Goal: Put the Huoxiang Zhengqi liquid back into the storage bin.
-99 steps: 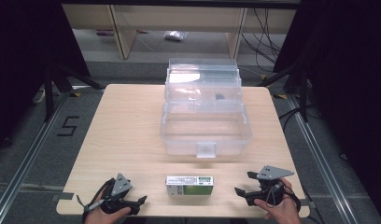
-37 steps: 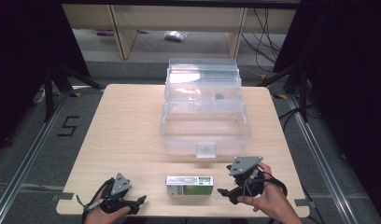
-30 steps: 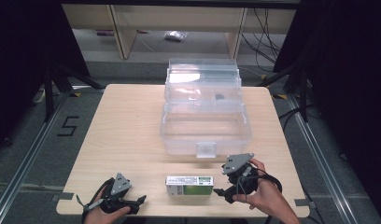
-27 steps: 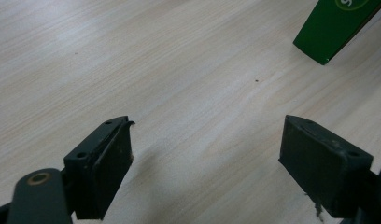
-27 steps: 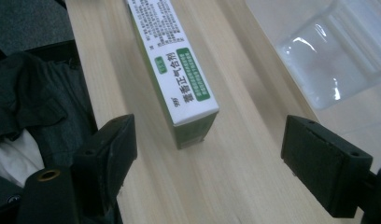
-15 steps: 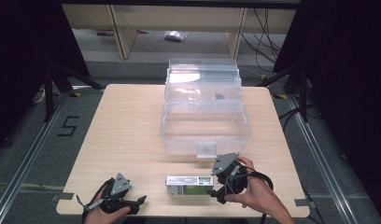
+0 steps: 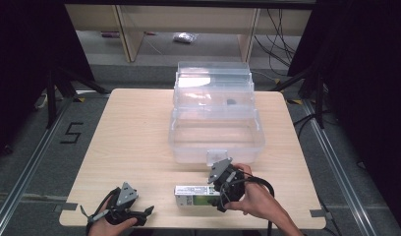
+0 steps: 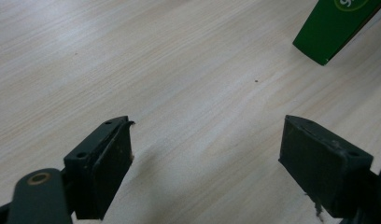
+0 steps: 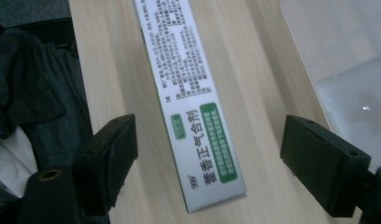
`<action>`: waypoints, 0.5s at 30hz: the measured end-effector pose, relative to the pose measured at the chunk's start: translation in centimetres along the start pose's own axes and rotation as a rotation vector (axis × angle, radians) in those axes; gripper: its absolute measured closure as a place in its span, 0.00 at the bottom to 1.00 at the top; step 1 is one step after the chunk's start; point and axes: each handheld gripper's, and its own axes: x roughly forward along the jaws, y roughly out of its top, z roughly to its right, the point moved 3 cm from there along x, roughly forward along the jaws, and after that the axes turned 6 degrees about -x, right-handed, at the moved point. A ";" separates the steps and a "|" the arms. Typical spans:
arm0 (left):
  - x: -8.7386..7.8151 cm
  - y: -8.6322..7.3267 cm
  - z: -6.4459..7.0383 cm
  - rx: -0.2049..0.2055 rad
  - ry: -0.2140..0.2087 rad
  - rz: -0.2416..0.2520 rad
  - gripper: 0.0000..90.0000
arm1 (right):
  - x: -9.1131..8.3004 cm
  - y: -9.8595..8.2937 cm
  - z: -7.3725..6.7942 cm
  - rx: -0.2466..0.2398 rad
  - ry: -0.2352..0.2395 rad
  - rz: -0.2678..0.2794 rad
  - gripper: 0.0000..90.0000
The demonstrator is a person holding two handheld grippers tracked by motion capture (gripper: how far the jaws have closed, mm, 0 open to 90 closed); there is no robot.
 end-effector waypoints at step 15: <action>0.1 0.0 0.0 -0.005 -0.003 0.003 0.18 | 1.8 1.1 0.1 -0.050 0.055 -0.060 0.31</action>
